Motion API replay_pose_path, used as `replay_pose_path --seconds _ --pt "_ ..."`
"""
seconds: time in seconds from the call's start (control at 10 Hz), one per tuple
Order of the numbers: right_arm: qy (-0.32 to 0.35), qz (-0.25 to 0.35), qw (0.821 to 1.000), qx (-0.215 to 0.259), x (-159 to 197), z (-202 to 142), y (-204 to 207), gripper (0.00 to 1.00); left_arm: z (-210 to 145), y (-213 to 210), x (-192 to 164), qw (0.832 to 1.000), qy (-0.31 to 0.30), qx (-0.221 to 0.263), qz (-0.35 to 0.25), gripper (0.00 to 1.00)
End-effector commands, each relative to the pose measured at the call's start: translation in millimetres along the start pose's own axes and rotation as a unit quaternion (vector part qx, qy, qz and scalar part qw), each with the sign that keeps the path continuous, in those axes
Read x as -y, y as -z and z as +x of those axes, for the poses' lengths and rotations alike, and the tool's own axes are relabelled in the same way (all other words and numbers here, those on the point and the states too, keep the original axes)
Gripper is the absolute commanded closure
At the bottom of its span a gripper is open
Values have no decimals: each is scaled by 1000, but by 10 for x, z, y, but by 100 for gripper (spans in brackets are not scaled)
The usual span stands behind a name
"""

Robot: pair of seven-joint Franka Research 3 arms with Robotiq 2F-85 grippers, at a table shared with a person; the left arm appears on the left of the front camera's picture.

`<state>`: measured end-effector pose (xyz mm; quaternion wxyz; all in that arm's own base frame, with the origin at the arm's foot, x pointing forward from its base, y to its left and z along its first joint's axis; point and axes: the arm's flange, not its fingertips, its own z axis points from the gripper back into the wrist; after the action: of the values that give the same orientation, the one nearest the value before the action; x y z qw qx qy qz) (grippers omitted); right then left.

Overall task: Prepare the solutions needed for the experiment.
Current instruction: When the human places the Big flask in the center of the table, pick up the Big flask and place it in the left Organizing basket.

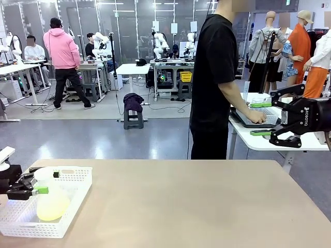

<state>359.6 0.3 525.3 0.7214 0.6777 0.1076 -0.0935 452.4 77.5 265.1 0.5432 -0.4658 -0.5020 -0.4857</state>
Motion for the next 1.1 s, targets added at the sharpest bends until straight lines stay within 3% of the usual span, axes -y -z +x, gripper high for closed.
replay_pose_path --seconds 0.0,0.6,1.0 --pt "-4 4 1000 -1 -20 -13 0 37 11 53 -4 1000 2 1 -6 3" --pt "-4 4 1000 -1 -20 -13 0 37 3 38 -2 1000 0 1 -4 3" --pt "-4 4 1000 -1 -20 -13 0 37 100 -384 42 1000 -6 -2 -15 3"
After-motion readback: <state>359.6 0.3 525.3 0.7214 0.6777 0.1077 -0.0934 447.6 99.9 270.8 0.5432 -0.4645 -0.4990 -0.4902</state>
